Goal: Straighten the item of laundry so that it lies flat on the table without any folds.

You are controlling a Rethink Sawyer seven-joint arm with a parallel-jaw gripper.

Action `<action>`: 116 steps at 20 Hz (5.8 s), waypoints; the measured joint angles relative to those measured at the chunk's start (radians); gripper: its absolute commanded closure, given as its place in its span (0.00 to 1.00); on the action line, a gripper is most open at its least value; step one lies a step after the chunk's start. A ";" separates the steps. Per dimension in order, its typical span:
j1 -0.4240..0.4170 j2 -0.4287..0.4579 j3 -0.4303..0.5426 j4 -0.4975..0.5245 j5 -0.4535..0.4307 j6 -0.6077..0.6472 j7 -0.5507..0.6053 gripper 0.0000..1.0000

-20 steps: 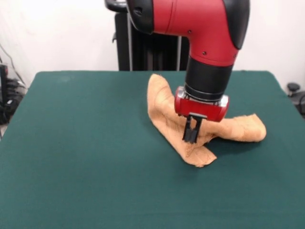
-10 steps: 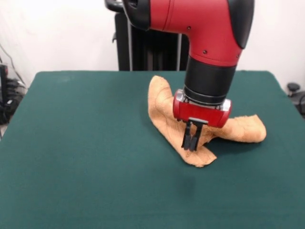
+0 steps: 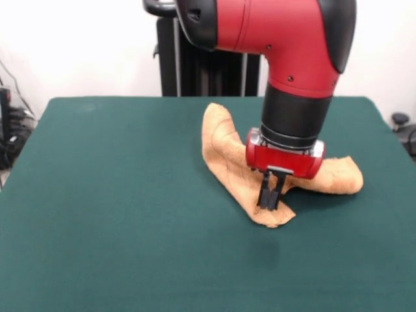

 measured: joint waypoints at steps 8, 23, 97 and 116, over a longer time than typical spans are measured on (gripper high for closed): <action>0.011 0.054 0.002 0.000 0.000 -0.024 0.000 1.00; 0.027 0.085 -0.009 -0.001 0.001 -0.085 0.000 0.00; 0.051 0.081 -0.035 -0.022 0.023 -0.031 0.000 1.00; -0.012 -0.282 -0.028 0.143 0.042 0.381 0.000 1.00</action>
